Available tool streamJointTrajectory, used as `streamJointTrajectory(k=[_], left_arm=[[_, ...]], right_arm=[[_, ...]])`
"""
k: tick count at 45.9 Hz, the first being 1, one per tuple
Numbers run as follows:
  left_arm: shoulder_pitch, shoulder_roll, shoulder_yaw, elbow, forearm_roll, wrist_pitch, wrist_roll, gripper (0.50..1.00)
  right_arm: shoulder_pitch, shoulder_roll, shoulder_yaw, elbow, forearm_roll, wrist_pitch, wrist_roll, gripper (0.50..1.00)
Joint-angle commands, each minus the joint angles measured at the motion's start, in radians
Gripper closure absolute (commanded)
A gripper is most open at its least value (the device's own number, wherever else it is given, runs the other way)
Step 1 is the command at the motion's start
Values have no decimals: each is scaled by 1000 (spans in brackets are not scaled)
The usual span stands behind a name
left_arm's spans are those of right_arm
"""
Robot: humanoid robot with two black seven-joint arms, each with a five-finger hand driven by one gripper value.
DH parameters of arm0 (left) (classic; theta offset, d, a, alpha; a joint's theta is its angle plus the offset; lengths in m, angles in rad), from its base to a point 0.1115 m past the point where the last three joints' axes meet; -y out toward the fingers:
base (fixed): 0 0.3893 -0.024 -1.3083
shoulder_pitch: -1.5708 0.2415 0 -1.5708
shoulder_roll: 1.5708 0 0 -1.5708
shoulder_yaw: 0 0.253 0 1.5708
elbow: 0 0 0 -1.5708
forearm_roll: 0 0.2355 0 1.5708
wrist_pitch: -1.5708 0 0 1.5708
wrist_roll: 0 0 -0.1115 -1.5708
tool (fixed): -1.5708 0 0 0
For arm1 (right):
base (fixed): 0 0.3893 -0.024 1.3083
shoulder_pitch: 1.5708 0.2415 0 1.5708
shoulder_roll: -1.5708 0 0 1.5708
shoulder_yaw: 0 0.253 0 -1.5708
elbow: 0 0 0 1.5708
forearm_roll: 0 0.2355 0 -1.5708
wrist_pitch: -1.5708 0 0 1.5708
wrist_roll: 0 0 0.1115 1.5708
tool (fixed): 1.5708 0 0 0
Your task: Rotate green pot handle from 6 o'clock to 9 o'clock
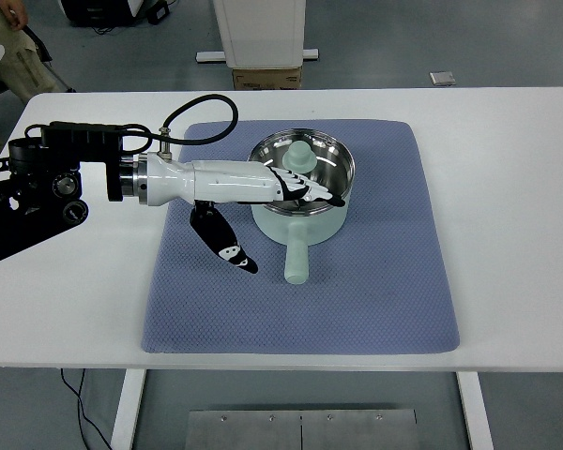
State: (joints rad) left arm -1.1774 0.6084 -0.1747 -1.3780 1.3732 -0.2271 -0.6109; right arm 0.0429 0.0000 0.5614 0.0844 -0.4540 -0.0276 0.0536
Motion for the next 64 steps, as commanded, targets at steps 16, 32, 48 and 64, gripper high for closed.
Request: streamJointTrajectory(k=[16, 32, 48, 64], left_arm=[[-64, -45, 44, -7, 90, -3, 0, 500], [-87, -88, 93, -9, 162, -3, 0, 500], [-126, -104, 153, -9, 236, -3, 0, 500], [-140, -125, 192, -9, 293, -3, 0, 500]], right_arm=[[0, 0, 0, 0, 0, 0, 0, 500], [0, 0, 0, 0, 0, 0, 0, 500], [0, 0, 0, 0, 1, 0, 0, 500], [0, 0, 0, 0, 0, 0, 0, 500]])
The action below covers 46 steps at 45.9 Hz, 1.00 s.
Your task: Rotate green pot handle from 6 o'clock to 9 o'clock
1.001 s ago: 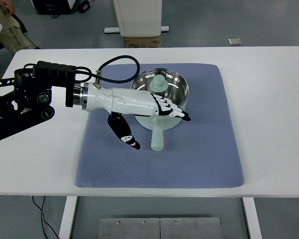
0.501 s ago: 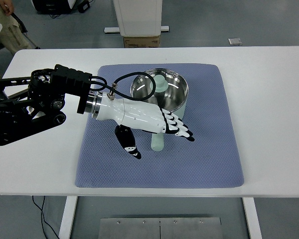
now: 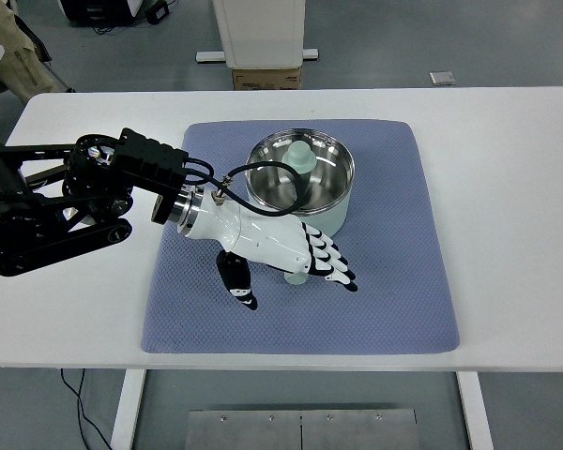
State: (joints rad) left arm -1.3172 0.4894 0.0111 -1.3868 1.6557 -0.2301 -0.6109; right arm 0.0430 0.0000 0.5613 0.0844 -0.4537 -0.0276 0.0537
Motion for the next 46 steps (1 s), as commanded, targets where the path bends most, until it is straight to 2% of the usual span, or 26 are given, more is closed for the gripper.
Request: streamJointTrajectory(k=[1, 46], left_arm=[[-1, -8, 6, 0, 13, 0, 0, 500], [-10, -29, 90, 28, 36, 2, 0, 500]], right_arm=[[0, 0, 0, 0, 0, 0, 0, 500], [0, 0, 0, 0, 1, 0, 0, 500]])
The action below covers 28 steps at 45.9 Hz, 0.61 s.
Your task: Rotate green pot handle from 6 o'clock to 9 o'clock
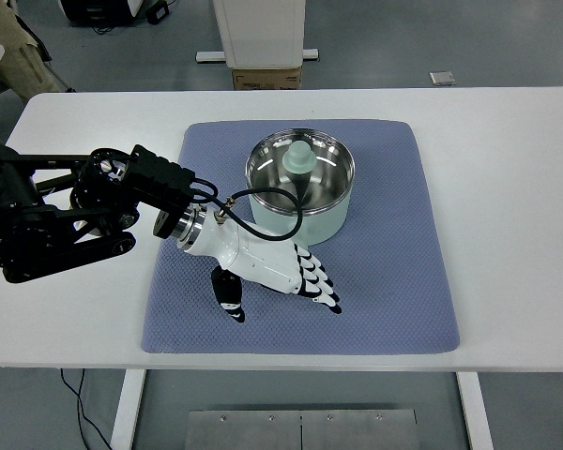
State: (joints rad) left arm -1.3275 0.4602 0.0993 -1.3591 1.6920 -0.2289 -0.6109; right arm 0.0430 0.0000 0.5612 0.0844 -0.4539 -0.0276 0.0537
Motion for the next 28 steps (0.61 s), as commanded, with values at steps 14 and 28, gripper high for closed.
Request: streamJointTrajectory(k=[14, 28], left_arm=[[-1, 2, 8, 11, 3, 0, 0, 500], [-13, 3, 10, 14, 49, -1, 0, 500]], right_arm=[[0, 0, 0, 0, 0, 0, 0, 500], [0, 0, -1, 0, 0, 0, 0, 500]])
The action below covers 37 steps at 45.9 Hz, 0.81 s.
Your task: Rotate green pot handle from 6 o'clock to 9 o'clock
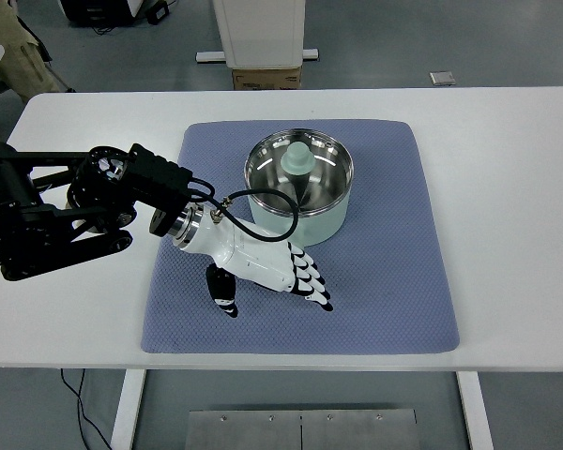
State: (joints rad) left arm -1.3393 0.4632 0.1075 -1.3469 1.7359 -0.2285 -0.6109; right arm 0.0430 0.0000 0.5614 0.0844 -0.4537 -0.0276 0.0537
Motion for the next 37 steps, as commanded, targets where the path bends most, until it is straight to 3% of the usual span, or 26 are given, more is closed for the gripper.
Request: streamJointTrajectory(k=[1, 37], left_arm=[[-3, 0, 1, 0, 8, 0, 0, 500], [-64, 51, 58, -1, 99, -2, 0, 500]], right_arm=[[0, 0, 0, 0, 1, 0, 0, 500], [0, 0, 0, 0, 1, 0, 0, 500]])
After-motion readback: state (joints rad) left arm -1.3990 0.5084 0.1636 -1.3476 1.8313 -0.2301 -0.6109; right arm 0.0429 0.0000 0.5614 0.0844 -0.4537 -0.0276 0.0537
